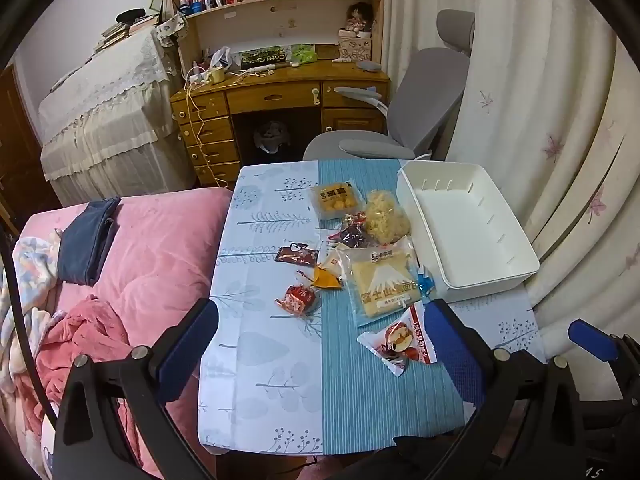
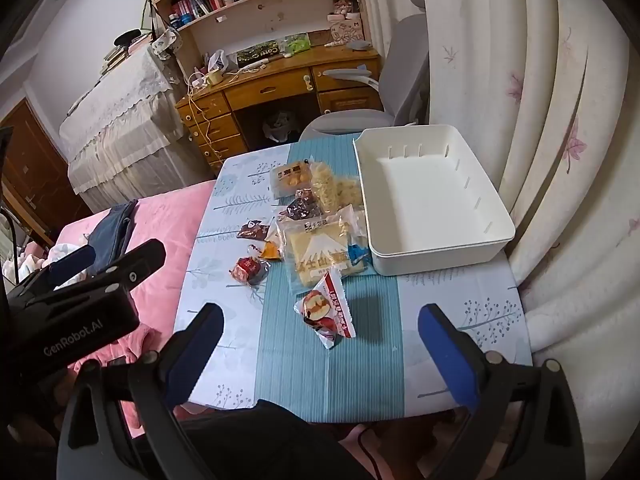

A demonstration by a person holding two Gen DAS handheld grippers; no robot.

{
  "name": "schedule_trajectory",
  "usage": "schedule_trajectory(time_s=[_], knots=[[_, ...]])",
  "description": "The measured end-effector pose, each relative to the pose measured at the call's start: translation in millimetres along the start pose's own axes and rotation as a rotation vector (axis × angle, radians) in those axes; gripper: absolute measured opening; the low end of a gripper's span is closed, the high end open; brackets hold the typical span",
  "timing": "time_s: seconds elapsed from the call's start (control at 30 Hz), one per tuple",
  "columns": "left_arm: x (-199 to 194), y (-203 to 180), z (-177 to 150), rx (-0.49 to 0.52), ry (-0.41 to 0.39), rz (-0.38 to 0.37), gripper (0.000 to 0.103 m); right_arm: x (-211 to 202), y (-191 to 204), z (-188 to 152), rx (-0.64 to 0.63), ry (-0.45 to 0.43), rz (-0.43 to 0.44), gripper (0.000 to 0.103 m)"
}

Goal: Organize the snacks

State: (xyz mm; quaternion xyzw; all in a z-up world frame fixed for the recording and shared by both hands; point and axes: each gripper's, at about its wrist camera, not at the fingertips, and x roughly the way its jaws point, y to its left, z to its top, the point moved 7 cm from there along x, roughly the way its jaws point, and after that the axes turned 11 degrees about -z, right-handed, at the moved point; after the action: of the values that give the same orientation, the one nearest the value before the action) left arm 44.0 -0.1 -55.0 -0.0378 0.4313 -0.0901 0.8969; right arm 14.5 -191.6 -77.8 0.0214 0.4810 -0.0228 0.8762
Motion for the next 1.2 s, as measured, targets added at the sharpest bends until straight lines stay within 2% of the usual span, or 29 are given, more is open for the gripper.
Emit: schedule_trajectory(time_s=[0.7,1.1,1.2], knots=[[7.2,-12.5,5.1,-0.002,-0.004,-0.031,0.102,1.0,-2.2,2.9,0.004,0.002,0.012,0.099],[5.3,-10.5,0.7,-0.022,0.0,-0.019,0.102,-8.6,-5.2,-5.9,-0.004,0.011,0.021,0.099],[4.2,-11.2,-0.4,-0.027,0.001,-0.014,0.102,2.6,-3.1,1.0,-0.011,0.016,0.03,0.099]])
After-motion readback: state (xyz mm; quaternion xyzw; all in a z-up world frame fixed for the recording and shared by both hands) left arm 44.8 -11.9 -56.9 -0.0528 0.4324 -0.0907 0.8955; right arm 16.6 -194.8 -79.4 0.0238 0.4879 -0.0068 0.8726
